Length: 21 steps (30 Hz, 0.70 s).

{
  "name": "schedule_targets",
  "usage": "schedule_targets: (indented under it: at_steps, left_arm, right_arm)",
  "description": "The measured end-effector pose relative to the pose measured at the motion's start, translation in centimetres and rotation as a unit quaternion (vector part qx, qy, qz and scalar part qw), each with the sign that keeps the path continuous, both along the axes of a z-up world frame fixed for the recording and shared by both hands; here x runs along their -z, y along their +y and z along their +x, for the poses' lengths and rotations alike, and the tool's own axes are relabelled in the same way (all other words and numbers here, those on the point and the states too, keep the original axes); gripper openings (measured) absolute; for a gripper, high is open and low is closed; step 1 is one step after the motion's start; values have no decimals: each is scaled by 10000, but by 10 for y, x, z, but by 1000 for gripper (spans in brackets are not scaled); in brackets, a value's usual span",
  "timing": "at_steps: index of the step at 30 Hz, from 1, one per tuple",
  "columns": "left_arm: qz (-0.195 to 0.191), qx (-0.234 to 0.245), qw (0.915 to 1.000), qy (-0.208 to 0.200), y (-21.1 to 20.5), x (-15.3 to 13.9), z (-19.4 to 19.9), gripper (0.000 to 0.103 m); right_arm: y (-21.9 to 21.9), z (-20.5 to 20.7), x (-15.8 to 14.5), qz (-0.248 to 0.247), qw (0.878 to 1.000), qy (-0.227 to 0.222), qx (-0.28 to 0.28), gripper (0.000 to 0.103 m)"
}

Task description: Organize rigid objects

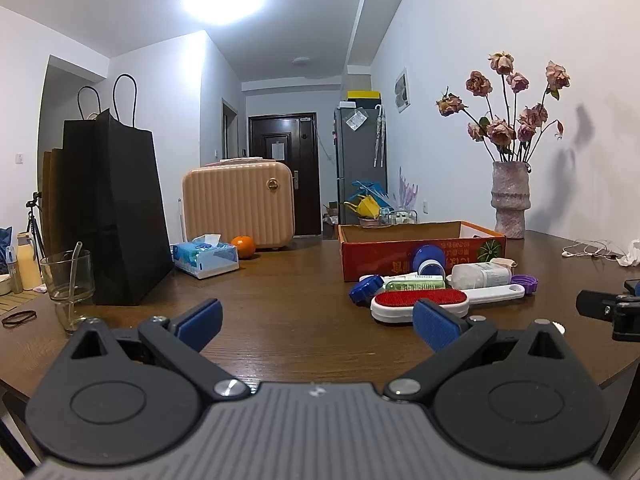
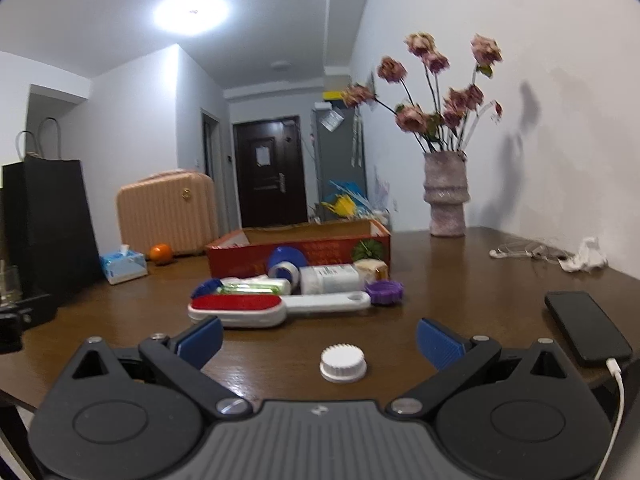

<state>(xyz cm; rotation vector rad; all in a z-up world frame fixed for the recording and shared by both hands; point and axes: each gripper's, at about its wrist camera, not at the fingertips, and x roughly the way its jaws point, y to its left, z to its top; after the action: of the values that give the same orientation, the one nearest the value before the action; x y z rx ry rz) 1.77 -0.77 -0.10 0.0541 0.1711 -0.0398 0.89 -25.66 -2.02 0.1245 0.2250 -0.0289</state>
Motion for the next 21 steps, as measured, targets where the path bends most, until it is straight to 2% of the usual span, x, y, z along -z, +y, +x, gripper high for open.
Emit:
schedule_targets:
  at_steps: [5, 12, 16, 19, 21]
  left_arm:
    - [-6, -9, 10000, -12, 0, 0, 1, 103]
    - [39, -67, 9999, 68, -2, 3, 13, 103]
    - [73, -32, 9999, 137, -8, 6, 29, 103]
    - [66, 71, 9999, 84, -19, 10, 44, 103]
    - [-150, 195, 9996, 134, -27, 11, 55, 103]
  right_arm:
    - [1, -1, 2, 11, 9999, -131, -22, 103]
    - [-10, 12, 5, 129, 9999, -69, 17, 103]
    - [-21, 26, 8, 88, 9994, -288, -166, 103]
    - [-31, 55, 8, -169, 9976, 428, -516, 103]
    - [-41, 70, 8, -204, 9958, 682, -572, 103]
